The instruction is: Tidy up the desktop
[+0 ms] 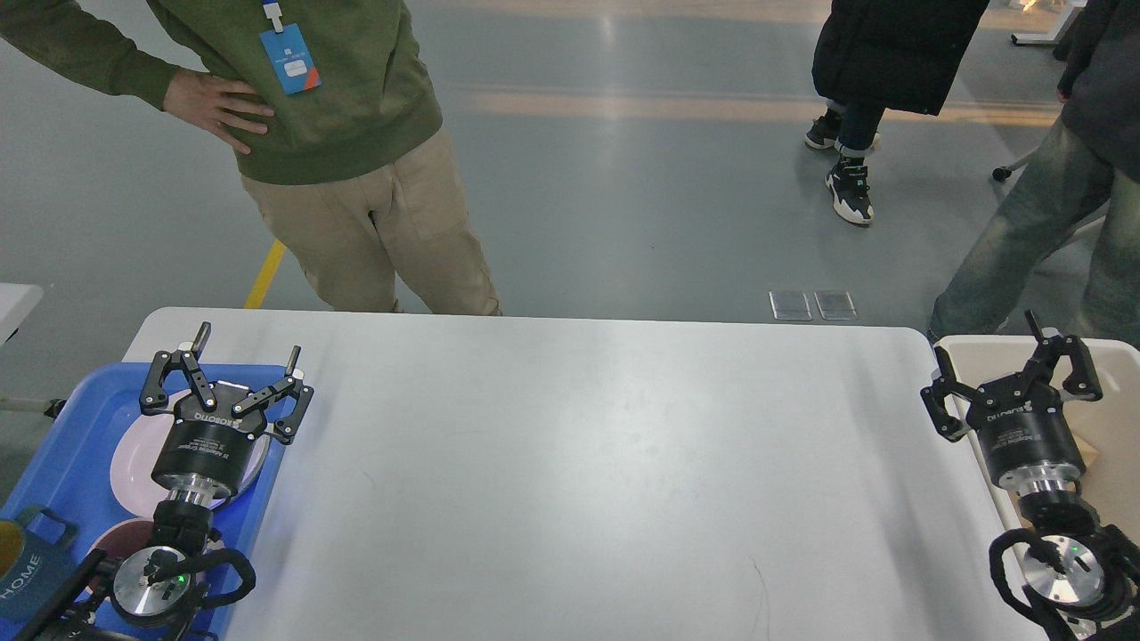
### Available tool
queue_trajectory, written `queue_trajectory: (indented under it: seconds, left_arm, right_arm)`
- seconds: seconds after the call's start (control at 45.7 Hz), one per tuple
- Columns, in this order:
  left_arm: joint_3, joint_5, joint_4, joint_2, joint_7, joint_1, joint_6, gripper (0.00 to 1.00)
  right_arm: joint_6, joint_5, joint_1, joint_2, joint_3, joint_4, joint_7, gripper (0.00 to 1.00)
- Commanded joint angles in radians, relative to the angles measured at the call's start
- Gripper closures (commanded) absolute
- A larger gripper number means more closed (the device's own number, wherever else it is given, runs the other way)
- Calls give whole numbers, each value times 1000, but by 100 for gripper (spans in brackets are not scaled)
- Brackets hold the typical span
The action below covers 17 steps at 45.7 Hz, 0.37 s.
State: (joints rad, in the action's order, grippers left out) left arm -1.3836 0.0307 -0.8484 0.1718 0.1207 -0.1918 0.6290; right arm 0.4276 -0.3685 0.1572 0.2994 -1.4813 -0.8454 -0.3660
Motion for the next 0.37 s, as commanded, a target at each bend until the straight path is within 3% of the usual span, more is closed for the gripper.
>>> queue_trajectory:
  seconds: [0.0, 0.35]
  left_arm:
    - [0, 0, 0, 0, -1, 0, 0, 3]
    - [0, 0, 0, 0, -1, 0, 0, 3]
  right_arm:
    - [-6, -4, -15, -29, 7, 8, -2, 0]
    - [-24, 57, -39, -75, -4, -23, -4, 0]
